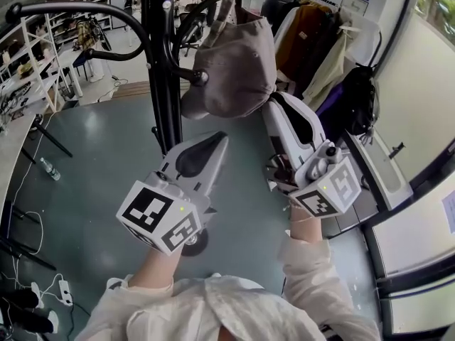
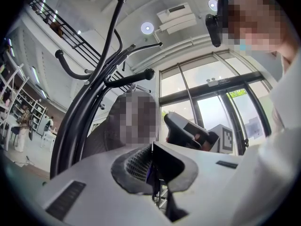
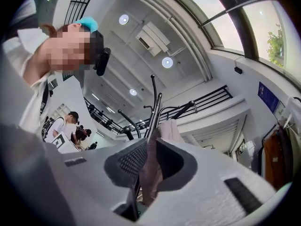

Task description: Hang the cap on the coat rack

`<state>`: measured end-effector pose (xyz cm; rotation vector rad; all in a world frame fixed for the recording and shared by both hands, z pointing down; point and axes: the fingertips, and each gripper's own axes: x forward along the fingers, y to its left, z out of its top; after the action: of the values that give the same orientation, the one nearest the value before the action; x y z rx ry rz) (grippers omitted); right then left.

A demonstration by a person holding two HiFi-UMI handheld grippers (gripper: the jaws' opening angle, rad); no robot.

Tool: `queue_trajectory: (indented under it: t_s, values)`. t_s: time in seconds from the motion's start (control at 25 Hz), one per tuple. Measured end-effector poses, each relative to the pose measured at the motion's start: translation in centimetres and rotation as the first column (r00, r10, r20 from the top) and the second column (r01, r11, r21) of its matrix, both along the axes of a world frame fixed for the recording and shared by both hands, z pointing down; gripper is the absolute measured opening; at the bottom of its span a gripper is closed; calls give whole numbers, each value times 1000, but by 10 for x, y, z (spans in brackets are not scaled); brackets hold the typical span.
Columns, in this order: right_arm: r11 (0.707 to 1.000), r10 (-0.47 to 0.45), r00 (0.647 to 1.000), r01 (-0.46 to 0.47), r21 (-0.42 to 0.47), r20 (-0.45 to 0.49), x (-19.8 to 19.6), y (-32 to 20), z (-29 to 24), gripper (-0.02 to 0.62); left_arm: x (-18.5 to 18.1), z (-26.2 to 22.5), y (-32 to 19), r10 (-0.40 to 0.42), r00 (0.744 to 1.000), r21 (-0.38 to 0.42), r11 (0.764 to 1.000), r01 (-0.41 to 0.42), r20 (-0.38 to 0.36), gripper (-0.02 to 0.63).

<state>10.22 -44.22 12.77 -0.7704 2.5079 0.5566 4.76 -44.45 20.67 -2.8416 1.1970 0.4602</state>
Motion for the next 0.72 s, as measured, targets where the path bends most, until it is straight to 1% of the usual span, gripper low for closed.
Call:
queue_trajectory:
  t_s: [0.28,0.48,0.6,0.72]
  values:
    - [999,26,999,-27,-36,-20,-5,21,22,38,0,7,12,36,999,-13,999,-36,18,17]
    - [993,105,993,-102,-59,44,-2,32,31,38,-6,17,23,50,998,-22,999,-49,30,17]
    - [990,121,989,-114,-87,79,-4,42,38,38,-14,22,31,56,998,-33,998,-55,26,17]
    - [988,145,982,-136,-78,120,-7,59,44,37,-24,25,43,60,998,-50,997,-58,27,17]
